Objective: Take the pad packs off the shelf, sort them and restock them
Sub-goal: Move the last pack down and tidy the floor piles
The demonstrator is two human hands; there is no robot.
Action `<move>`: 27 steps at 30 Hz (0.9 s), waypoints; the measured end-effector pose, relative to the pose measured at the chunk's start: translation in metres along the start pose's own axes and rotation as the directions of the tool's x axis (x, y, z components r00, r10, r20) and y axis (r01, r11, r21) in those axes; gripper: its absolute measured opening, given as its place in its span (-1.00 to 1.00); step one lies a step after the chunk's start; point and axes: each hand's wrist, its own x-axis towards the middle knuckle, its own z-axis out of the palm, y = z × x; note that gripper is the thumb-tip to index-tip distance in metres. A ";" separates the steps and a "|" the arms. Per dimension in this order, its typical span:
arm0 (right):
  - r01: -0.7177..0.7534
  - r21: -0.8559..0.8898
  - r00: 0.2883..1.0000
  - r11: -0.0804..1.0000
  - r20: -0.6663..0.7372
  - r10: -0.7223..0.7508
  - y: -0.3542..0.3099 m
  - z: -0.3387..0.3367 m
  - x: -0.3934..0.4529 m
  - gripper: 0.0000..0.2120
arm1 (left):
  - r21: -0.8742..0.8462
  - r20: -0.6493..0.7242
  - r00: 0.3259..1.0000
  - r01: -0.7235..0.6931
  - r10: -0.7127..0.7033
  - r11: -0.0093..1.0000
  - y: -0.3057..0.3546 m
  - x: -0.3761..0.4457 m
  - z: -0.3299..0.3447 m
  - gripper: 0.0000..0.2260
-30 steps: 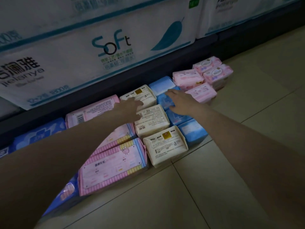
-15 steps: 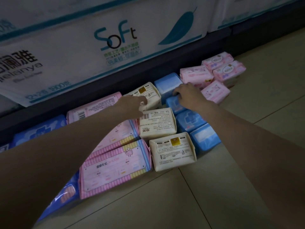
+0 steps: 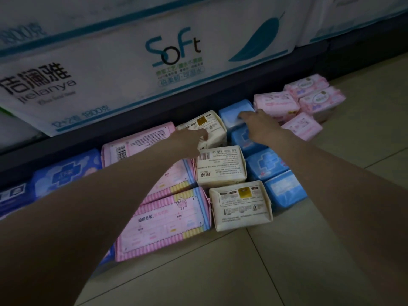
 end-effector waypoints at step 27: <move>0.566 -0.293 0.812 0.770 0.359 -0.460 -0.158 0.043 -0.113 0.14 | 0.154 -0.045 0.993 0.111 -0.105 0.982 -0.122 -0.127 0.028 -0.19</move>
